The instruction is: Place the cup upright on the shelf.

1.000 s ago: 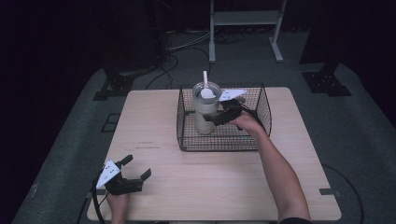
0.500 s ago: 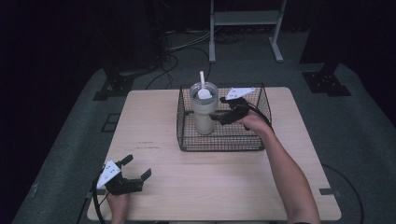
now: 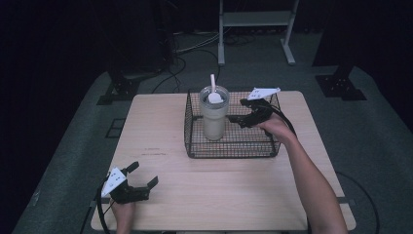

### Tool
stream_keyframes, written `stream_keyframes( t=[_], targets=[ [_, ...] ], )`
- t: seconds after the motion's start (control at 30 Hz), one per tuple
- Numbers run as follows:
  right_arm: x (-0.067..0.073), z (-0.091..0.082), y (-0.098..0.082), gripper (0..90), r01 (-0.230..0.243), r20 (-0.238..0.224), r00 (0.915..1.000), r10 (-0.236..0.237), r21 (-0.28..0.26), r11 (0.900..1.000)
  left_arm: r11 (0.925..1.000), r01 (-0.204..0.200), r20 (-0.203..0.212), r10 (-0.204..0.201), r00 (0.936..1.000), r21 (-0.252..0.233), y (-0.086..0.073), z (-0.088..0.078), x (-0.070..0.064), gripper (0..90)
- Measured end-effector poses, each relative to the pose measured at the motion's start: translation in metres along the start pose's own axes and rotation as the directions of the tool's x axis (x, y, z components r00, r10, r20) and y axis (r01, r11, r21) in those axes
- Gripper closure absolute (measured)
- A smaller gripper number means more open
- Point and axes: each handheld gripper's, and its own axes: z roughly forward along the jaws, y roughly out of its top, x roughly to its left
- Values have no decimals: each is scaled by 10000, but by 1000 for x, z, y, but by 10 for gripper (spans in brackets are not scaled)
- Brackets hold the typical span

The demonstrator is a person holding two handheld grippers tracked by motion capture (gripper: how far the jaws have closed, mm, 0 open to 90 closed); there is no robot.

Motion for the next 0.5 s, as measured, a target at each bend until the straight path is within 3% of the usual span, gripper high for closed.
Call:
stream_keyframes(
  t=[0.5],
  targets=[
    [6, -33, 4, 86, 112, 269, 9996, -111, -20, 9999, 10000, -75, -6, 75, 10000, 43, 0, 0, 0, 0]
  ],
)
